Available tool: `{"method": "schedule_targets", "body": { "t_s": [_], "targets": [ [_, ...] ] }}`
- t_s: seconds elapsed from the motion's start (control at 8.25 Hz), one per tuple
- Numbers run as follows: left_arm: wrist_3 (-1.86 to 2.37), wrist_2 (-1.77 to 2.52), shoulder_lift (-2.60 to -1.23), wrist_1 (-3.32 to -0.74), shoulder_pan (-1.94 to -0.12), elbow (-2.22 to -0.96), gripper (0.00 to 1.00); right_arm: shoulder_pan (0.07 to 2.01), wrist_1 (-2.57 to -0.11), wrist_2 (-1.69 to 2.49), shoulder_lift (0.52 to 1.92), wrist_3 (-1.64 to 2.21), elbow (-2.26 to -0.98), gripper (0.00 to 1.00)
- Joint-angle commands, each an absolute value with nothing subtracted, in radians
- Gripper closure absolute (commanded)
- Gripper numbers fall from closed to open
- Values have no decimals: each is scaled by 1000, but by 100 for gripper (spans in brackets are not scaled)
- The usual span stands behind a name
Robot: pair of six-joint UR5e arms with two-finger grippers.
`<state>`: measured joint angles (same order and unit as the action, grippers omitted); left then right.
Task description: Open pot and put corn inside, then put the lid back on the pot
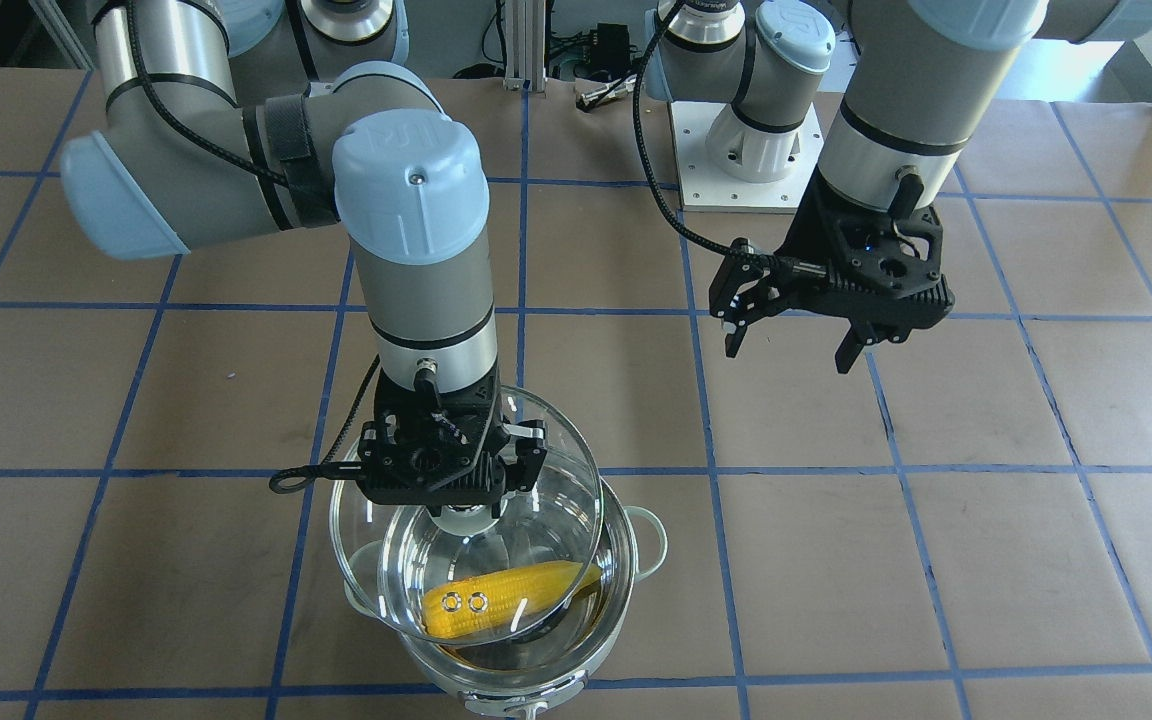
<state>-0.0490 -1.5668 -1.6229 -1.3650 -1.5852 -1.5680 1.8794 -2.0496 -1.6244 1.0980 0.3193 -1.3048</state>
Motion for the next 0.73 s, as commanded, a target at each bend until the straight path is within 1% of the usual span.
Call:
{"method": "schedule_targets", "body": {
  "t_s": [0.0,0.48,0.61],
  "targets": [
    [41,-1660,-1588,-1465,-1582,-1572,0,1898,-2091,-1626,1069,318,-1305,66],
    [32,-1617,-1583,-1460,-1582,-1614,0,1898,-2138,-1618,1025,327,-1305,66],
    [49,-1507,-1582,-1460,-1582,-1614,0,1898,-2146,-1618,1020,319,-1305,66]
  ]
}}
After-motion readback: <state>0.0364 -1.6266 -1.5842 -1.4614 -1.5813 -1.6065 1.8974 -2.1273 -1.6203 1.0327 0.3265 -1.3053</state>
